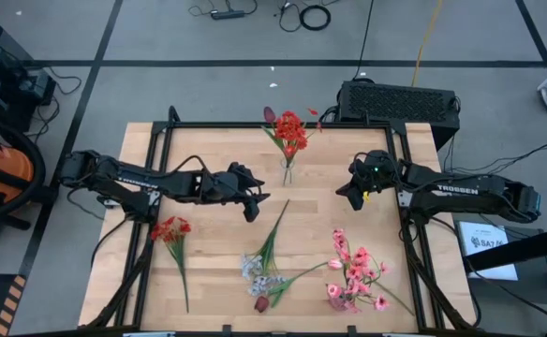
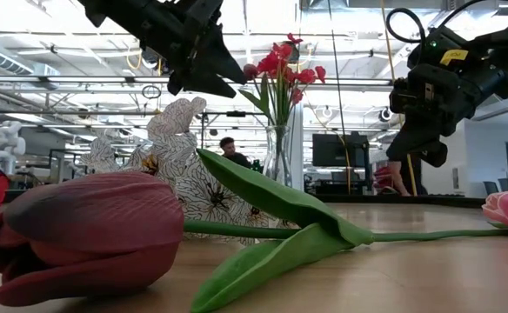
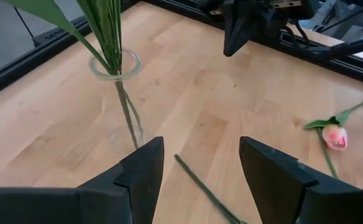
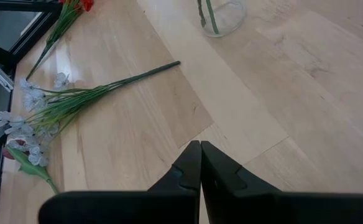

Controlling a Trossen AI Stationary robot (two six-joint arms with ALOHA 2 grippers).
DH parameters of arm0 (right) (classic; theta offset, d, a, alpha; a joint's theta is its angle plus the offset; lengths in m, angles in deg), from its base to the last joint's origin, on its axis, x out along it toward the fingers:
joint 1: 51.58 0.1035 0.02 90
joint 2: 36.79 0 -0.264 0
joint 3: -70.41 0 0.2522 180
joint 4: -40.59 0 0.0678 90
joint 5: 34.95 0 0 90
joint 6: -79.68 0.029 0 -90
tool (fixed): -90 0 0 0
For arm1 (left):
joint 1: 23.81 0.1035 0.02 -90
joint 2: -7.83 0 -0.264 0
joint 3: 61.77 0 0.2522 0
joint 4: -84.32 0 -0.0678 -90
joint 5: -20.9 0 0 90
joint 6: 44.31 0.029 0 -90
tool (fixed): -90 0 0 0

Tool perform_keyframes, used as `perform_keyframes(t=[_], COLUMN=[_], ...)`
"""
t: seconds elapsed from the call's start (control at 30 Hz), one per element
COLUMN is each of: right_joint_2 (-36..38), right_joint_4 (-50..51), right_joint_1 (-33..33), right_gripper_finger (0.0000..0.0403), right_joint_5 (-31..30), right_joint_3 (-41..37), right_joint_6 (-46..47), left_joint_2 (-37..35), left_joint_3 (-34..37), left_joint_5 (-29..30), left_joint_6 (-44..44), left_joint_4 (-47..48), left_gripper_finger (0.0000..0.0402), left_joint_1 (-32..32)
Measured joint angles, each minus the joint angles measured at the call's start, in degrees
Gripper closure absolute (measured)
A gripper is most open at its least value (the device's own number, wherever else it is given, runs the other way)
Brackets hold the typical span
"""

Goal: Sort flowers into vase by color
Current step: Put the top orange flowers into the transparent vase

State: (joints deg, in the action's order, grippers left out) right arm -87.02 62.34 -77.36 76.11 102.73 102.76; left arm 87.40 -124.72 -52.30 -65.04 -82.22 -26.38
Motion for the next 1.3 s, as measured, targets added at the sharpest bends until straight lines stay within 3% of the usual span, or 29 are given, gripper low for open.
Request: perform_keyframes(t=[0.53, 0.9, 1.3], right_joint_2=[0.01, 0.10, 0.08], right_joint_4=[2.21, 29.77, 48.44], right_joint_1=[0.00, 3.14, 12.38], right_gripper_finger=[0.0403, 0.0403, 0.0403], right_joint_5=[-0.74, -10.76, -9.55], right_joint_3=[0.00, 10.68, 17.79], right_joint_6=[1.01, -1.14, 13.47], left_joint_2=[0.02, 0.02, 0.02], left_joint_3=[-0.02, -0.07, -0.07], left_joint_5=[1.95, -0.03, -3.90], left_joint_6=[0.02, 0.00, -0.52], left_joint_4=[-0.02, 3.30, 14.33], left_gripper_finger=[0.0185, 0.0185, 0.0185], left_joint_1=[-0.22, -0.22, -0.22])
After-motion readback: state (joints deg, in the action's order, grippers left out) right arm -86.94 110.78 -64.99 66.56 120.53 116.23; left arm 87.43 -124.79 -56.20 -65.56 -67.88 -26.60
